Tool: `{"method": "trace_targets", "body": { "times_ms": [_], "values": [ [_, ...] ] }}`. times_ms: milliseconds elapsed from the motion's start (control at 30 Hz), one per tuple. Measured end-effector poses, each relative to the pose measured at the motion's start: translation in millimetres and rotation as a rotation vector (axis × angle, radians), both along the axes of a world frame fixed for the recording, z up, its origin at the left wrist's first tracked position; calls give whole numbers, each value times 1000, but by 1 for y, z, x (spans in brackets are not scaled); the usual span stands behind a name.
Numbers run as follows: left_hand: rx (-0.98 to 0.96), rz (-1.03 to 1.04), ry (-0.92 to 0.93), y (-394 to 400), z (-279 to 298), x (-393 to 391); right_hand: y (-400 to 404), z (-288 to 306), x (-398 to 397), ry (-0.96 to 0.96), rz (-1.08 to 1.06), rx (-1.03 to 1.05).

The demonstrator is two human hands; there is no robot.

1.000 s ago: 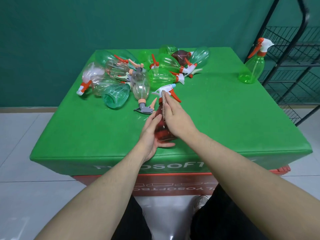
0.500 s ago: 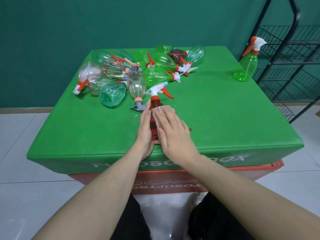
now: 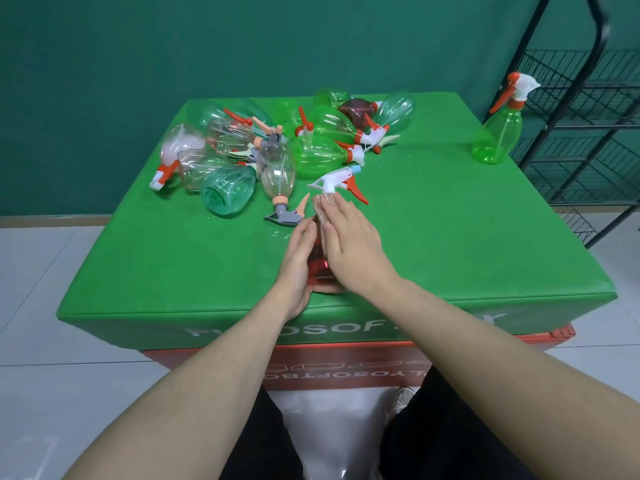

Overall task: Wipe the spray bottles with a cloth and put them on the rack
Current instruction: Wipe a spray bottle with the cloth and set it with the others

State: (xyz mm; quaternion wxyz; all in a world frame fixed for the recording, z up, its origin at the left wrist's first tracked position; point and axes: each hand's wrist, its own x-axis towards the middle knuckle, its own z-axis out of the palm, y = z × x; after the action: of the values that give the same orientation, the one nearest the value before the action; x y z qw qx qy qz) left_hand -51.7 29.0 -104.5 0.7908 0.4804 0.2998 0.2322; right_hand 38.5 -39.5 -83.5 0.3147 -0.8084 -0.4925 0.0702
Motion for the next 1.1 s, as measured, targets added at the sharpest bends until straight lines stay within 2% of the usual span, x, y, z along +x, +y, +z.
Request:
{"method": "trace_targets", "body": {
  "times_ms": [200, 300, 433, 733, 967, 1100],
  "values": [
    [-50, 21, -3, 3, -5, -2, 20, 18, 7, 297, -19, 39],
    [-46, 21, 8, 4, -6, -1, 22, 20, 8, 333, -50, 24],
    [-58, 29, -16, 3, -7, -2, 15, 11, 2, 268, -23, 40],
    [5, 109, -21, 0, -11, 3, -14, -10, -15, -36, -8, 31],
    [-6, 126, -31, 2, -10, 4, -32, -21, -27, -114, 36, -10],
    [-12, 78, -57, 2, -7, 1, -42, -27, -28, -54, 48, 17]
  ]
}}
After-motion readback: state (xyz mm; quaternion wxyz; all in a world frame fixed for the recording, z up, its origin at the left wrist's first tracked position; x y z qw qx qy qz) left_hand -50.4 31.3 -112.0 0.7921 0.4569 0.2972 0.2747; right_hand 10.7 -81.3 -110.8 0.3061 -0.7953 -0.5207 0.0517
